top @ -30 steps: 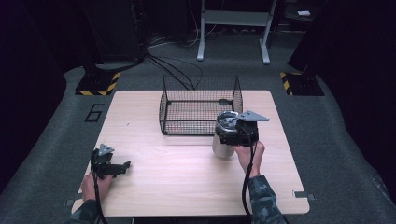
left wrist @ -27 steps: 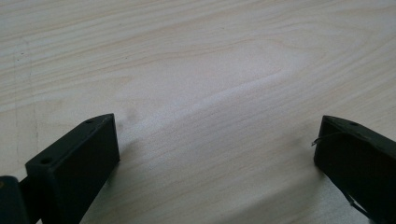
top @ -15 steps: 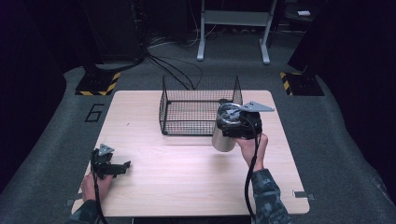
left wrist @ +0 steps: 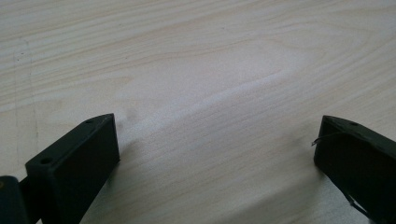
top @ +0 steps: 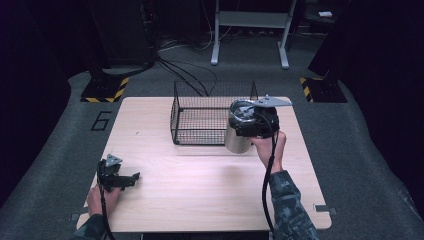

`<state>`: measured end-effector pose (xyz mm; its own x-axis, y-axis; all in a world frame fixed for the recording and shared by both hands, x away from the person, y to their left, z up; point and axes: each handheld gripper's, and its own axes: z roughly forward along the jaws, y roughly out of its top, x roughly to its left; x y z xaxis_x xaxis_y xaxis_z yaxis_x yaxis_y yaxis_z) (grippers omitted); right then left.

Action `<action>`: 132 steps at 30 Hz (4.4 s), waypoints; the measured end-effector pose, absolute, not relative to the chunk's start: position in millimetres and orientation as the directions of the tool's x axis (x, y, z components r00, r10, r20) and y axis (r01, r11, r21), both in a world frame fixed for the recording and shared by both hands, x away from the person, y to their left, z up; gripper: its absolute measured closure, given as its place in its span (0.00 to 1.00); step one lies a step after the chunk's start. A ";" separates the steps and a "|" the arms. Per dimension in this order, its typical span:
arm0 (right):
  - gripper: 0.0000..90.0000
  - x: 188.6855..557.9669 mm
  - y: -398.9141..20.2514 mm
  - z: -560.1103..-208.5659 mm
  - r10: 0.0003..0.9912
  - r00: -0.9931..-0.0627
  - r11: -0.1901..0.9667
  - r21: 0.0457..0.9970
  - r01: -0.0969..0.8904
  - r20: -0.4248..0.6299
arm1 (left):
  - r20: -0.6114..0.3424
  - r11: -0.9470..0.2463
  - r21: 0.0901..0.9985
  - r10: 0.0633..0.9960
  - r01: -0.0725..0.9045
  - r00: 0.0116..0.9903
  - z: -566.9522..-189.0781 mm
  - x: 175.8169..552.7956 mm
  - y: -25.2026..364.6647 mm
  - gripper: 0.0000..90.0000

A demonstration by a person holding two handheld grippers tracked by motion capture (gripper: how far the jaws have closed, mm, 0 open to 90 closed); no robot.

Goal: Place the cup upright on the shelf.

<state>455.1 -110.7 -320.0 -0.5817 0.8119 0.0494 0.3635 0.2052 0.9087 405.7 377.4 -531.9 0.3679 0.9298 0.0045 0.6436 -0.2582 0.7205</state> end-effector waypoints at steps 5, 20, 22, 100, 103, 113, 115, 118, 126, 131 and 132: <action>0.04 456.9 -106.0 -307.8 0.806 -0.591 0.211 0.912 0.350 0.041 | 0.006 -0.255 0.725 0.931 0.640 0.365 -532.4 405.8 377.1 0.00; 0.04 473.3 -102.9 -284.2 0.802 -0.596 0.200 0.923 0.330 0.040 | 0.004 -0.263 0.714 0.928 0.649 0.372 -531.2 405.5 377.7 0.00; 0.04 475.8 -101.9 -281.6 0.802 -0.596 0.198 0.923 0.331 0.042 | 0.005 -0.266 0.713 0.927 0.649 0.374 -531.1 405.5 377.9 0.00; 0.04 614.5 -40.1 -328.9 0.888 -0.458 0.198 0.863 0.465 0.043 | 0.007 -0.263 0.719 0.928 0.644 0.371 -532.1 405.4 377.4 0.00; 0.04 617.3 -40.5 -335.6 0.889 -0.454 0.190 0.858 0.477 0.055 | 0.003 -0.269 0.710 0.926 0.651 0.378 -531.0 405.3 378.1 0.00; 0.04 622.9 -38.8 -357.3 0.897 -0.433 0.166 0.838 0.520 0.091 | 0.005 -0.270 0.709 0.925 0.651 0.379 -530.9 405.4 378.2 0.00; 0.04 624.1 -38.0 -360.9 0.896 -0.435 0.172 0.838 0.518 0.085 | 0.010 -0.270 0.715 0.927 0.645 0.376 -531.4 405.6 378.1 0.00; 0.04 624.9 -36.6 -365.6 0.898 -0.431 0.167 0.834 0.527 0.092 | 0.010 -0.271 0.713 0.926 0.647 0.377 -531.2 405.6 378.2 0.00; 0.04 626.2 -32.9 -374.5 0.898 -0.430 0.175 0.823 0.540 0.091 | 0.006 -0.254 0.727 0.931 0.638 0.364 -532.6 405.8 377.0 0.00; 0.04 626.8 -30.2 -380.9 0.898 -0.432 0.184 0.817 0.547 0.087 | 0.006 -0.255 0.724 0.931 0.641 0.364 -532.3 405.7 377.1 0.00; 0.04 627.0 -29.5 -382.5 0.898 -0.432 0.189 0.816 0.547 0.081 | 0.005 -0.255 0.726 0.931 0.639 0.365 -532.5 405.8 377.1 0.00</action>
<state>627.0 -29.5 -382.5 -0.4315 0.8984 0.0815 0.5469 0.1887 0.8156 405.8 377.1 -532.5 0.3646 0.9311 0.0054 0.6394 -0.2546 0.7255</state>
